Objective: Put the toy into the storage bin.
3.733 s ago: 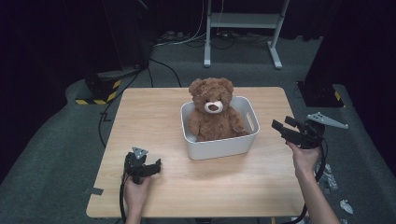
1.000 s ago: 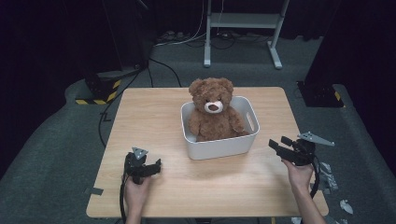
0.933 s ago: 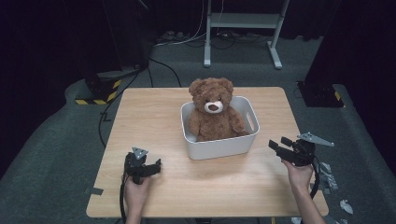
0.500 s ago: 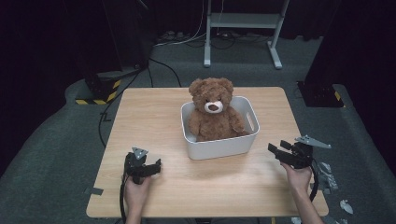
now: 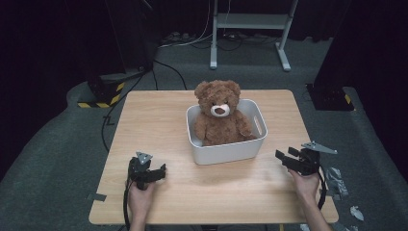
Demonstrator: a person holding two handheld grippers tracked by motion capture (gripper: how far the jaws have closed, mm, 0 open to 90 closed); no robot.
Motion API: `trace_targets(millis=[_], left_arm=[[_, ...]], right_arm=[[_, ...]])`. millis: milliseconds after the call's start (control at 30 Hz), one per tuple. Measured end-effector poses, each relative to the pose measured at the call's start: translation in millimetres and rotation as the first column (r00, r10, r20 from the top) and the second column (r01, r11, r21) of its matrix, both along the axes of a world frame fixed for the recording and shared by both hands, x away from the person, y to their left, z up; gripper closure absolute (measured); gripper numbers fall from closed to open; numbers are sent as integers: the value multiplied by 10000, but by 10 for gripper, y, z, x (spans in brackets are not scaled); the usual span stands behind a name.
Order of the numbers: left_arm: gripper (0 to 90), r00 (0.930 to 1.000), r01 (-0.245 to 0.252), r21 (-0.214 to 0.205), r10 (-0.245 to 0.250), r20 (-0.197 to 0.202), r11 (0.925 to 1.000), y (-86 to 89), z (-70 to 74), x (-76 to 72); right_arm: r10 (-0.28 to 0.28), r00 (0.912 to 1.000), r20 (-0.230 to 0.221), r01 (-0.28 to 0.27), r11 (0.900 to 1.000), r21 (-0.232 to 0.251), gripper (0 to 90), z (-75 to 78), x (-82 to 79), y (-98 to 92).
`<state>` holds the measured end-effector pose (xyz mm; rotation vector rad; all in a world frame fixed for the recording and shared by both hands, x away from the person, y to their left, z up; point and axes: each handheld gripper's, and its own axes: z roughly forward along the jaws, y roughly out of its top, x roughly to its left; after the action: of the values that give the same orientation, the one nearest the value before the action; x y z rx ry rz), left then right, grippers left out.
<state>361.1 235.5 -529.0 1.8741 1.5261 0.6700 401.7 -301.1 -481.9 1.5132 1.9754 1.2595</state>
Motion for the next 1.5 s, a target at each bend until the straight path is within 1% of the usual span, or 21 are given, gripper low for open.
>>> trace_targets(millis=[67,133,167,200,467,500,567,667,767,867,900,967,1033,1067,1267,1300,1400,1433,1500], left_arm=[[153,10000,-13,-51,13,-6,10000,-3,-2,0],[153,10000,-3,-2,3,1,10000,0,0,0],[153,10000,-7,-7,7,0,10000,-1,0,0],[153,10000,-10,-19,10,-2,10000,-1,-1,0],[153,10000,-2,-2,2,1,10000,0,0,0],[153,10000,-1,-2,1,2,10000,0,0,0],[153,10000,-1,0,1,2,10000,0,0,0],[153,10000,-2,-3,2,2,10000,0,0,0],[153,10000,-3,-2,3,2,10000,0,0,0],[153,10000,0,0,0,0,10000,0,0,0],[153,10000,-2,-1,2,3,10000,0,0,0],[153,10000,2,1,-2,0,10000,0,0,0],[153,10000,0,-2,0,2,10000,0,0,0],[153,10000,0,-2,0,2,10000,0,0,0],[153,10000,-1,-1,1,3,10000,0,0,0],[153,10000,-2,-3,2,2,10000,0,0,0],[153,10000,-1,-2,1,2,10000,0,0,0],[153,10000,-1,0,1,2,10000,0,0,0],[153,10000,-1,-2,1,2,10000,0,0,0]], right_arm=[[-3,10000,-32,3,10000,-12,338,-7,3,-2],[-44,9999,-118,44,10000,10,339,-28,7,4],[-15,10000,-77,14,10000,-59,338,-36,11,4],[-33,9999,-168,32,10000,-84,338,-53,15,16],[-2,9997,-263,-5,9997,-258,338,-95,52,48],[22,9993,-384,-35,9994,-332,338,-109,62,64],[27,9994,-340,-38,9994,-337,338,-119,70,70],[0,9992,-407,-13,9995,-303,339,-129,77,89],[6,9992,-403,-21,9993,-369,339,-151,95,108],[40,9989,-466,-62,9989,-474,338,-161,105,115],[54,9989,-467,-82,9982,-589,338,-177,114,129],[-7,9987,-509,-21,9985,-543,338,-181,114,140],[20,9990,-454,-54,9972,-748,339,-191,123,146],[17,9985,-541,-58,9971,-753,339,-191,122,149],[-61,9984,-563,7,9954,-958,339,-219,134,182],[-11,9979,-645,-53,9950,-1001,339,-219,134,181],[11,9985,-555,-73,9937,-1117,339,-236,147,191],[-36,9980,-633,-34,9939,-1102,339,-237,145,199],[-48,9981,-612,-24,9930,-1180,339,-248,151,209]])
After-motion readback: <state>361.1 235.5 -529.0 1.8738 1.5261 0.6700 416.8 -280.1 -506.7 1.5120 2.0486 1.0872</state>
